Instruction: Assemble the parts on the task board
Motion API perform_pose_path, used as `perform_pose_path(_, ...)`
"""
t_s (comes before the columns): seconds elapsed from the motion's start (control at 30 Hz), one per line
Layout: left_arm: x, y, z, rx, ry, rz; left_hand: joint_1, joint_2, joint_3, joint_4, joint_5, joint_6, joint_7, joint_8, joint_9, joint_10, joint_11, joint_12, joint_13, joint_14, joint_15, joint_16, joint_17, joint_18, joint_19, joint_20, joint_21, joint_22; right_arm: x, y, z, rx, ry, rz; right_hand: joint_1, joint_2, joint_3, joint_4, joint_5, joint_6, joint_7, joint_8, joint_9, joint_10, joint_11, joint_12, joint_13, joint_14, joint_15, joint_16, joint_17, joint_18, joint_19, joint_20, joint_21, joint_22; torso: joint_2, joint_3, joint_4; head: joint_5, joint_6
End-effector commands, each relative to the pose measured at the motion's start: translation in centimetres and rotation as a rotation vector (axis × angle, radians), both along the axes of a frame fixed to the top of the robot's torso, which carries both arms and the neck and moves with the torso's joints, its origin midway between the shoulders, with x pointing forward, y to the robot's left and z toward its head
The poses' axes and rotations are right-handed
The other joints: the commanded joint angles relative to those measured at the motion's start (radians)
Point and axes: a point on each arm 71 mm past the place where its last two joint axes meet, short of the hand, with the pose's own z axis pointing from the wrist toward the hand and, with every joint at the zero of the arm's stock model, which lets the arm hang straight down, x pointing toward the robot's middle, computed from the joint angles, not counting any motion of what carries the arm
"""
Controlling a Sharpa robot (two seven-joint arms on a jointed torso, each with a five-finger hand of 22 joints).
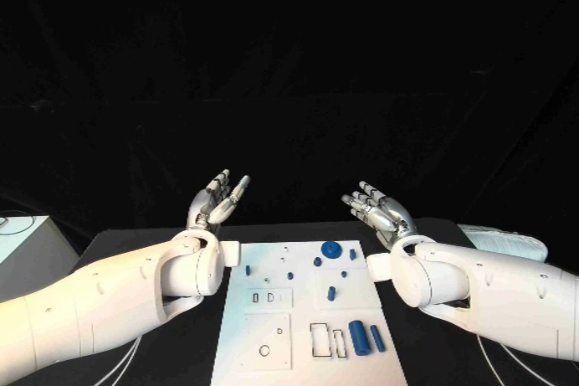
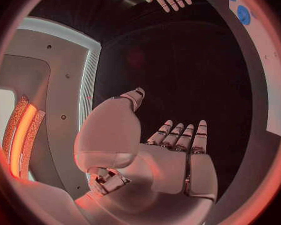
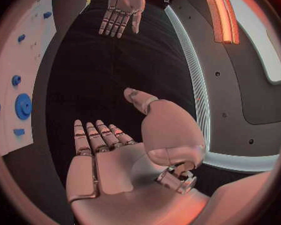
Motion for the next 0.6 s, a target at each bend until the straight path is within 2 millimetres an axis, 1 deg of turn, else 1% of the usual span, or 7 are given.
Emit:
perform_pose_path(0.03,0.0,-0.4,0.4,-0.048,-0.049,-0.045,0.041,-0.002,0.017,0.006,0.007,0.01,0.112,0.007,0.004,0.005,0.012,0.006,0.002,0.003,0.016,0.006,0.002,0.02,0.003,0.015,0.008,0.002,0.2,0.5,0.2,0.073,0.018,0.116,0.016,0.0,0.009,-0.001,0.004,0.008,0.161,0.004,0.002,0.005,0.007,0.006,0.001,0.005,0.007,0.006,0.001,0.016,0.003,0.007,0.005,0.001,0.0,0.0003,-0.0001,0.0,0.0)
perform_pose_path(0.33,0.1,0.0,0.3,-0.051,-0.034,-0.061,0.039,0.002,0.019,0.005,0.007,0.02,0.124,0.012,0.008,0.028,0.025,0.01,0.005,0.026,0.044,0.012,0.009,0.001,0.016,0.023,0.016,0.006,0.7,-0.7,0.2,0.014,-0.007,0.115,0.099,-0.014,0.015,-0.047,-0.071,0.058,0.168,0.018,0.015,0.082,0.024,0.014,0.008,0.098,0.03,0.03,0.02,-0.009,0.068,0.01,0.044,0.015,-0.001,0.0,0.0029,0.002,-0.017)
perform_pose_path(0.4,0.1,0.2,0.2,-0.05,-0.03,-0.068,0.037,0.005,0.021,0.002,0.007,0.04,0.141,0.021,0.016,0.063,0.042,0.015,0.009,0.084,0.07,0.029,0.024,-0.025,0.064,0.023,0.041,0.018,0.9,-1.0,0.2,-0.015,-0.023,0.114,0.128,-0.02,0.016,-0.061,-0.081,0.096,0.169,0.03,0.025,0.146,0.032,0.023,0.013,0.163,0.036,0.048,0.032,-0.016,0.117,0.009,0.07,0.024,-0.002,0.0,0.003,0.004,-0.018)
perform_pose_path(0.47,0.2,0.4,0.2,-0.049,-0.027,-0.074,0.034,0.007,0.023,0.0,0.007,0.064,0.15,0.032,0.026,0.1,0.054,0.018,0.012,0.203,0.061,0.071,0.055,-0.027,0.17,0.024,0.092,0.042,1.2,-1.4,0.3,-0.054,-0.043,0.114,0.152,-0.027,0.015,-0.072,-0.092,0.154,0.169,0.05,0.04,0.243,0.032,0.04,0.021,0.255,0.029,0.076,0.049,-0.008,0.247,0.007,0.14,0.05,-0.001,0.0,0.003,0.007,-0.02)
perform_pose_path(0.5,0.2,0.5,0.2,-0.048,-0.025,-0.077,0.033,0.007,0.024,-0.002,0.006,0.088,0.156,0.044,0.036,0.141,0.064,0.024,0.016,0.315,0.042,0.116,0.085,-0.014,0.282,0.021,0.146,0.068,1.3,-1.5,0.4,-0.072,-0.053,0.114,0.163,-0.032,0.014,-0.076,-0.096,0.199,0.17,0.065,0.051,0.306,0.025,0.05,0.026,0.311,0.021,0.092,0.058,0.001,0.329,0.006,0.184,0.066,-0.001,0.0002,0.0024,0.008,-0.021)
perform_pose_path(0.53,0.2,0.7,0.2,-0.044,-0.024,-0.082,0.036,0.009,0.029,-0.007,0.01,0.176,0.156,0.084,0.068,0.328,0.075,0.073,0.042,0.528,0.017,0.21,0.141,0.015,0.431,0.015,0.222,0.103,1.5,-1.7,0.5,-0.097,-0.066,0.114,0.177,-0.038,0.012,-0.081,-0.099,0.269,0.169,0.089,0.068,0.422,0.016,0.073,0.035,0.415,0.007,0.126,0.077,0.014,0.434,0.005,0.238,0.085,0.0,-0.0002,0.002,0.008,-0.022)
perform_pose_path(0.6,0.2,1.0,0.2,-0.033,-0.022,-0.098,0.045,0.006,0.036,-0.022,0.008,0.275,0.16,0.129,0.102,0.545,0.062,0.134,0.066,0.611,-0.006,0.263,0.164,0.045,0.503,0.014,0.264,0.119,1.8,-2.1,0.7,-0.157,-0.098,0.118,0.195,-0.047,0.01,-0.086,-0.091,0.385,0.166,0.129,0.094,0.603,0.002,0.103,0.044,0.608,-0.013,0.191,0.11,0.035,0.495,0.002,0.266,0.092,0.001,-0.0001,0.0018,0.008,-0.024)
